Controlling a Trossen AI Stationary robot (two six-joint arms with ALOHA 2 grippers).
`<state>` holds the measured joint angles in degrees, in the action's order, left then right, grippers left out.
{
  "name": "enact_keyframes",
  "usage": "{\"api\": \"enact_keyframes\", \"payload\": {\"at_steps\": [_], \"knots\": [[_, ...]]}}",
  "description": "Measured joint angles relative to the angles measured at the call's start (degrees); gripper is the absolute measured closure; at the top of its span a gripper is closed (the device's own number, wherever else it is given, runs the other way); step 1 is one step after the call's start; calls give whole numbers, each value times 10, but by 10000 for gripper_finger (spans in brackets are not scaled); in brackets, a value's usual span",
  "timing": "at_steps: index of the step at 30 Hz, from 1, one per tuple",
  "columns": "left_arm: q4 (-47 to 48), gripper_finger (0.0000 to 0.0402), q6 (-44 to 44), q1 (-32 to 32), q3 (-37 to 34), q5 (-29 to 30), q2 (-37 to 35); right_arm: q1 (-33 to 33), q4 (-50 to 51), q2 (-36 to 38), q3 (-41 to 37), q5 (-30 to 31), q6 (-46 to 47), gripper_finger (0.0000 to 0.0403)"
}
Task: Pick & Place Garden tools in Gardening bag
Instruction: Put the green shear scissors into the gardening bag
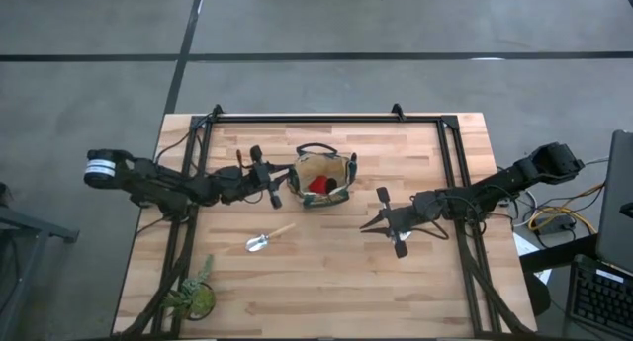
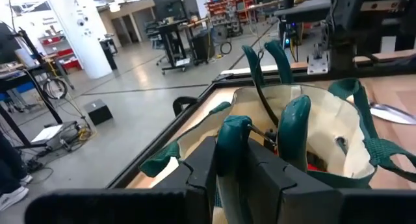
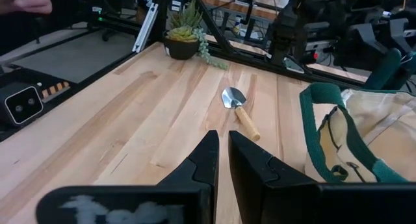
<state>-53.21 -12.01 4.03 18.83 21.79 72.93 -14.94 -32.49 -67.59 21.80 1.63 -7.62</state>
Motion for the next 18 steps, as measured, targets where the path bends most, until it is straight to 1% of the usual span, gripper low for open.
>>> {"api": "enact_keyframes", "payload": {"at_steps": [4, 6, 9, 13, 18], "knots": [[15, 337, 27, 0, -1, 2, 4, 0, 2, 0, 0, 0, 4, 374], [27, 327, 40, 0, -1, 11, 3, 0, 3, 0, 0, 0, 5, 374], [40, 298, 64, 0, -1, 12, 2, 0, 5, 0, -1, -1, 8, 374], [66, 248, 115, 0, -1, 15, 0, 0, 5, 0, -2, -1, 7, 374], [69, 196, 179, -2, -1, 15, -16, 0, 5, 0, -2, 0, 8, 374]]}}
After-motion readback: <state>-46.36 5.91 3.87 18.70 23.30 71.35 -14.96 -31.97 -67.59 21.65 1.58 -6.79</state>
